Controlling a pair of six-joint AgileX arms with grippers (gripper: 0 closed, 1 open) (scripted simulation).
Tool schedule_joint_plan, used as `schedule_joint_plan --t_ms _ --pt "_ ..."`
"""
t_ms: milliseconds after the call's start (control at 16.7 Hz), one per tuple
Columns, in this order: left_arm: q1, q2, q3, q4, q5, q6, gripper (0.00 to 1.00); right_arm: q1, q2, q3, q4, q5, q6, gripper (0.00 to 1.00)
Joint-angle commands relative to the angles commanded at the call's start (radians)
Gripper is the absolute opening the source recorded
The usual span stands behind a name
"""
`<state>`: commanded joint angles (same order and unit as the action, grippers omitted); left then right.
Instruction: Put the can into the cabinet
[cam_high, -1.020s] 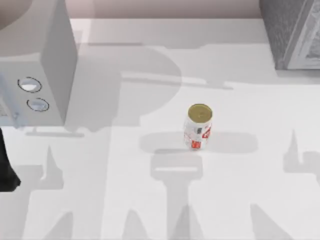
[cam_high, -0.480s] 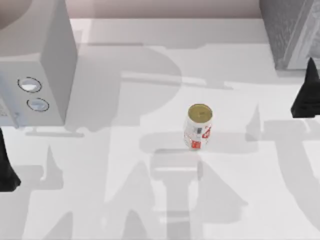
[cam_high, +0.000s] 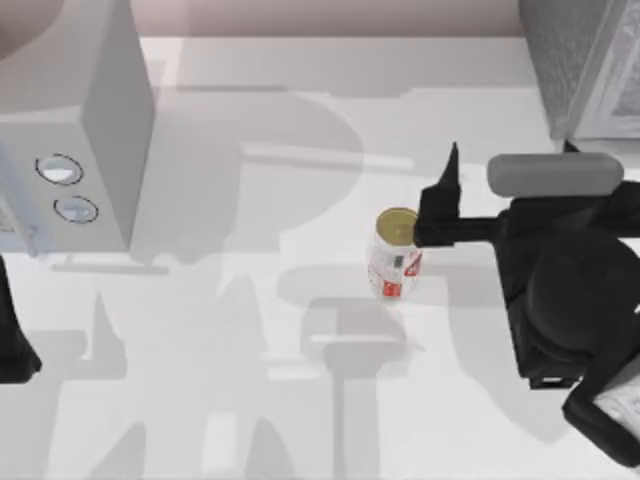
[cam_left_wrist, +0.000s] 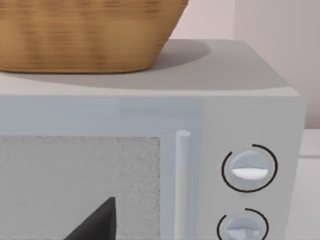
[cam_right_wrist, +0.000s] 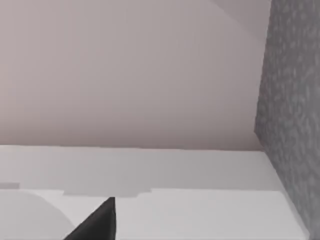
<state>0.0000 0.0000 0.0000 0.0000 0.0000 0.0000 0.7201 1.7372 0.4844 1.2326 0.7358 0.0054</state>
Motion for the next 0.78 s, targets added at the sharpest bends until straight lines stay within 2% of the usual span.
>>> schedule_joint_plan --t_ms 420,780 --pt "0.000 0.000 0.000 0.000 0.000 0.000 1.00 0.195 0.496 0.140 0.353 0.208 0.004 1.00" --pt "0.000 0.000 0.000 0.000 0.000 0.000 1.00 0.280 0.717 0.210 0.519 0.302 0.005 1.00"
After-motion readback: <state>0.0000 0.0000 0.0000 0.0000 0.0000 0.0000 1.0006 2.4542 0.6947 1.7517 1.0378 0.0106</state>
